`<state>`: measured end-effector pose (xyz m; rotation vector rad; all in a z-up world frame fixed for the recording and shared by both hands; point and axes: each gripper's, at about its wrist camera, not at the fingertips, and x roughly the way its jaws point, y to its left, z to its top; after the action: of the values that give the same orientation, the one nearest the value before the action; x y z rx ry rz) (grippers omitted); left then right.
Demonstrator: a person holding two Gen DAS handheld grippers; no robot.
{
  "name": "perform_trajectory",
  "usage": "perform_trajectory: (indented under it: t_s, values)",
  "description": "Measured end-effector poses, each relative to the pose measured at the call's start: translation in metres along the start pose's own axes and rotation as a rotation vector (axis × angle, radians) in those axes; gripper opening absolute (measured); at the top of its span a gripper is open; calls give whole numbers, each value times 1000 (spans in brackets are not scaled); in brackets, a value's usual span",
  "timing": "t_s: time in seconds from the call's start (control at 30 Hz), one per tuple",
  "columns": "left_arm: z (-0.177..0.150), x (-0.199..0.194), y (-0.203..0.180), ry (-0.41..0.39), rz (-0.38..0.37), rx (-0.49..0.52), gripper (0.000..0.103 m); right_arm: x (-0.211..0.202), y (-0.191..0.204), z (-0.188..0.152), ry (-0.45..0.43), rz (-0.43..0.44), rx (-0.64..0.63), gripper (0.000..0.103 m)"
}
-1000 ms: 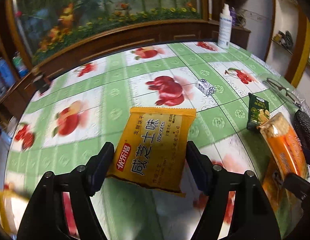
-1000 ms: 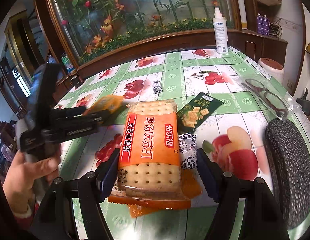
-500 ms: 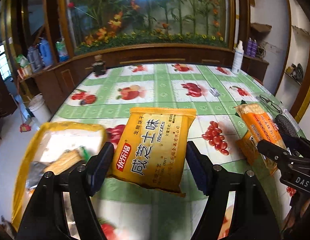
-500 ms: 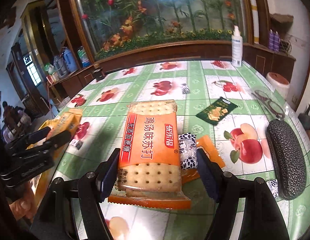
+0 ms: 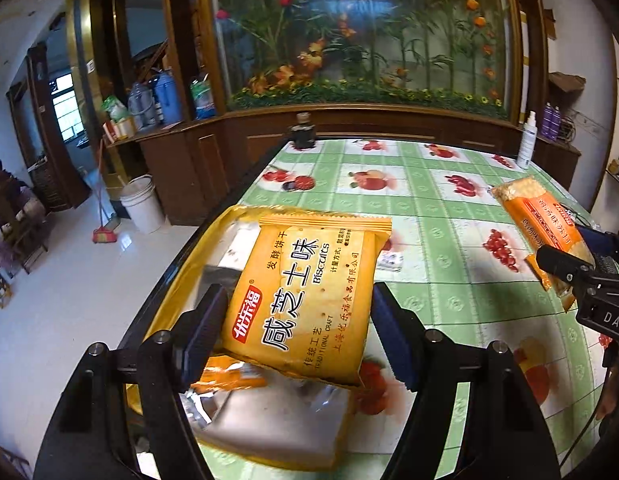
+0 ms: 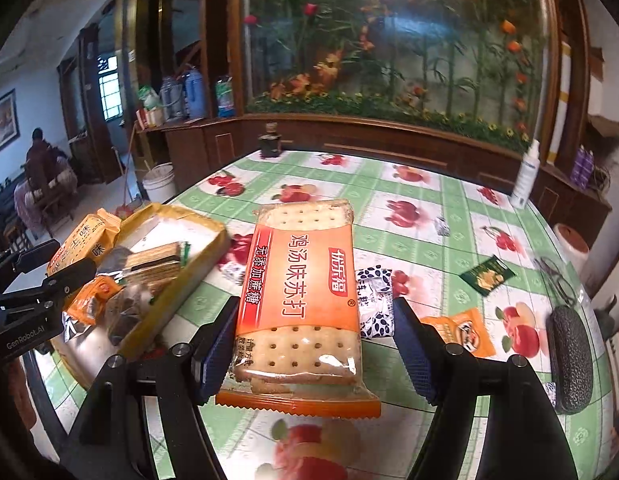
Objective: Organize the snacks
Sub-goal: 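Carry the yellow bag and orange cracker pack over the tray, then open both tools to release the snacks into the tray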
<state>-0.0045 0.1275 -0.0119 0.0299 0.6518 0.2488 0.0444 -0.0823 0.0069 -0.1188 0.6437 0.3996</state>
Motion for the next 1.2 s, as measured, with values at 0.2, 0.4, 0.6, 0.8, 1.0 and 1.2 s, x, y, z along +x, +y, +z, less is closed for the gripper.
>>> perform_trajectory:
  t_s: [0.2,0.4,0.6,0.8,1.0,1.2]
  values:
    - [-10,0,24,9,26,-29,73,2,37,5,4,8,-75,74]
    - [-17,3,39,16,31,-58,73,0,64,8,3,-8,-130,74]
    - [-22,1,49,17,33,-71,73,3,85,14,-2,-16,-174,74]
    - [-22,2,57,22,38,-84,73,8,98,17,0,-8,-206,74]
    - [-24,5,66,29,53,-94,73,16,109,24,0,9,-229,74]
    - [-27,11,78,45,70,-114,73,28,127,31,0,40,-259,74]
